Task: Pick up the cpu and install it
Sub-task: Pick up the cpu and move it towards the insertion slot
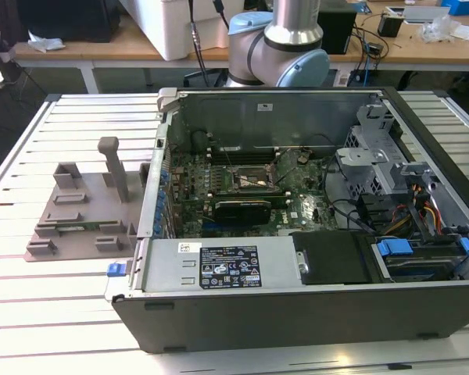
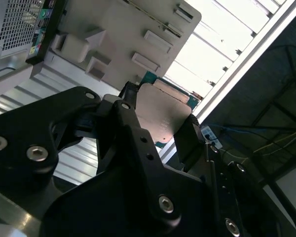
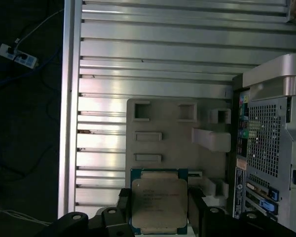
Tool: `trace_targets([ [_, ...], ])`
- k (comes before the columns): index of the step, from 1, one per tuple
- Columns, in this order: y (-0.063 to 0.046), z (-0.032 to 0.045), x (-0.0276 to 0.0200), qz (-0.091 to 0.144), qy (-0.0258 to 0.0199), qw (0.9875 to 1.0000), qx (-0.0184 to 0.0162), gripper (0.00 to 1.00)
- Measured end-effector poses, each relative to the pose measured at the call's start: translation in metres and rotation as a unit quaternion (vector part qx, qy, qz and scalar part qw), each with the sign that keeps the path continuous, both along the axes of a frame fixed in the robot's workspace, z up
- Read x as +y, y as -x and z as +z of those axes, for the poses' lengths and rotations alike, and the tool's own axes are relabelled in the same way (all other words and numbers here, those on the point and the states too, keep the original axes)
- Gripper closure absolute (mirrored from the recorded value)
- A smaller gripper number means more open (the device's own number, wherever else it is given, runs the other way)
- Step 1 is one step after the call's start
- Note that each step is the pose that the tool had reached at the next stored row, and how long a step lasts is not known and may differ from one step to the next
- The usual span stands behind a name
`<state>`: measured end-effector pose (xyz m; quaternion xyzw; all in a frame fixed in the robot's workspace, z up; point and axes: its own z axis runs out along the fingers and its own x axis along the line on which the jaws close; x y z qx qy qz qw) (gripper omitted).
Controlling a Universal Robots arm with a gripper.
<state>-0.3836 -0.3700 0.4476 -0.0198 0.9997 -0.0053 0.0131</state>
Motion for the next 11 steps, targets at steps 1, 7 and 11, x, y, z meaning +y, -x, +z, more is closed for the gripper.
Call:
trace_targets([
  [1,0.000,0.0020,0.0000,0.000,0.0000,1.0000,0.0000,0.46],
  [7,0.000,0.0149,0.0000,0.000,0.0000,1.0000,0.0000,0.46],
  [11,0.000,0.0163,0.0000,0.000,-0.0009,1.0000,0.0000,0.46],
])
